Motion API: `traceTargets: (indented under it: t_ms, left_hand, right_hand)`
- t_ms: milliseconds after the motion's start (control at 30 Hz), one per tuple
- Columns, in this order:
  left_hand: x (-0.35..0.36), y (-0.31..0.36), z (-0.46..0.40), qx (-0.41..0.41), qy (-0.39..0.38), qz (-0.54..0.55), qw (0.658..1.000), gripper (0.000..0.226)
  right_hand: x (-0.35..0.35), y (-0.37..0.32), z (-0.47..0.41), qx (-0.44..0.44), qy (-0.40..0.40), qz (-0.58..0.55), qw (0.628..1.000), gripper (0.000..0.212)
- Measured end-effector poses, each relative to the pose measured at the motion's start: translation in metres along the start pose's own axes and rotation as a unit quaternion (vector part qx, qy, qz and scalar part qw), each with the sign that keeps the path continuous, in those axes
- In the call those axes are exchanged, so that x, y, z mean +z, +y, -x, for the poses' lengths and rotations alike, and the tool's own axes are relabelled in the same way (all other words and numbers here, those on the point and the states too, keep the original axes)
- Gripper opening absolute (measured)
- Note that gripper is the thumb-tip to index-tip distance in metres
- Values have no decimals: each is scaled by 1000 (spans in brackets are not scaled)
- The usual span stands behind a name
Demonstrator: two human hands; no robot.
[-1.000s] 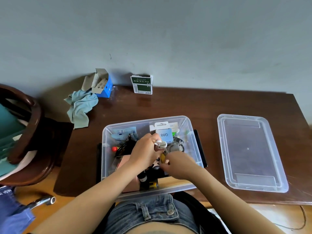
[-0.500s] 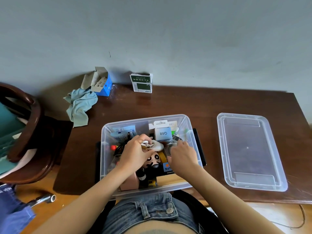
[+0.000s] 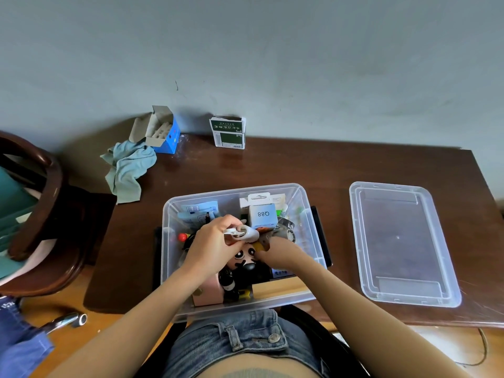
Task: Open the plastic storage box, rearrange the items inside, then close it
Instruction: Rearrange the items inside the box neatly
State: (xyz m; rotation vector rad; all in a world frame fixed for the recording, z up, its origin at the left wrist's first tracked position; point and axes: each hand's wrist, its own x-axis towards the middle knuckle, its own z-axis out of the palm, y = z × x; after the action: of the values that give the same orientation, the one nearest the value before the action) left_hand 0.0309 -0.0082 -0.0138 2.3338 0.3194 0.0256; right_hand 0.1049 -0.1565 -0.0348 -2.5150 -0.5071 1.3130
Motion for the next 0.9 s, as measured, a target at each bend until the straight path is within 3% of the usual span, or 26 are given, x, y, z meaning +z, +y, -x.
traceTargets:
  t_ms: [267,533,767,900]
  left_hand:
    - [15,1,-9,3,-44,-49,998,18]
    - [19,2,-12,16,-48,-139,989,21]
    - [21,0,-13,36,-78,-201,976,26]
    - [18,-5,-14,44,-90,-204,974,22]
  right_hand:
    - [12,0,-3,-7,42,31,999,34]
    - [-1,12,-4,-43,-10,-47,998,25]
    - [-2,4,0,-48,-51,-25,997,26]
    - [0,3,0,-14,-46,22,999,44]
